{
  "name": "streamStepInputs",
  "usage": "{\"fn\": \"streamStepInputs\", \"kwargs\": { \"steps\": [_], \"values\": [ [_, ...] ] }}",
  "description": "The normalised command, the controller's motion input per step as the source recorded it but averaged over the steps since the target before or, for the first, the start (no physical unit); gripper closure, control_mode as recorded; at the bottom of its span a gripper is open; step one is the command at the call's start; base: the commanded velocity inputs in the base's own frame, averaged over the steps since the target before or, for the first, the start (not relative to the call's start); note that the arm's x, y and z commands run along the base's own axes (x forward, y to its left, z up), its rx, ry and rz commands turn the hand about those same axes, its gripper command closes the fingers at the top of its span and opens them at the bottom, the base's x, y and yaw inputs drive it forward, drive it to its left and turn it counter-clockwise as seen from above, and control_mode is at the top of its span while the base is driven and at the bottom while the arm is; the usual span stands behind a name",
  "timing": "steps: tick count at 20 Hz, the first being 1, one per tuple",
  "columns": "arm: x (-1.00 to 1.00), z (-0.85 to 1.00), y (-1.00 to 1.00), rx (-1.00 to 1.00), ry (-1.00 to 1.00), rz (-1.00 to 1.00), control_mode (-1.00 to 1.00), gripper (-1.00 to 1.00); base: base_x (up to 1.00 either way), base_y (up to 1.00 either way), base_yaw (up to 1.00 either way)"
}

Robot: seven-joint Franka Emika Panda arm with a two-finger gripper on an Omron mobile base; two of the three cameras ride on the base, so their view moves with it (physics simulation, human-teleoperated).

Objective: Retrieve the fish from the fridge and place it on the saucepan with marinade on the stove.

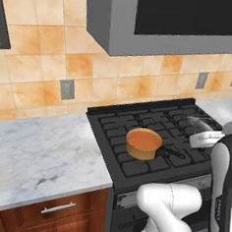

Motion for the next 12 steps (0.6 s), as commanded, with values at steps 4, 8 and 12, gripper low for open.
{"fn": "streamStepInputs", "kwargs": {
  "steps": [4, 8, 12],
  "values": [
    [0.22, 0.00, 0.64, -0.23, 0.19, 0.25, -1.00, 1.00, 0.00, 0.00, 0.00],
    [0.19, -0.15, 0.27, -0.08, 0.08, 0.21, -1.00, 1.00, 0.00, 0.00, 0.00],
    [0.22, -0.40, 0.00, 0.00, 0.00, 0.21, -1.00, 1.00, 0.00, 0.00, 0.00]
  ]
}}
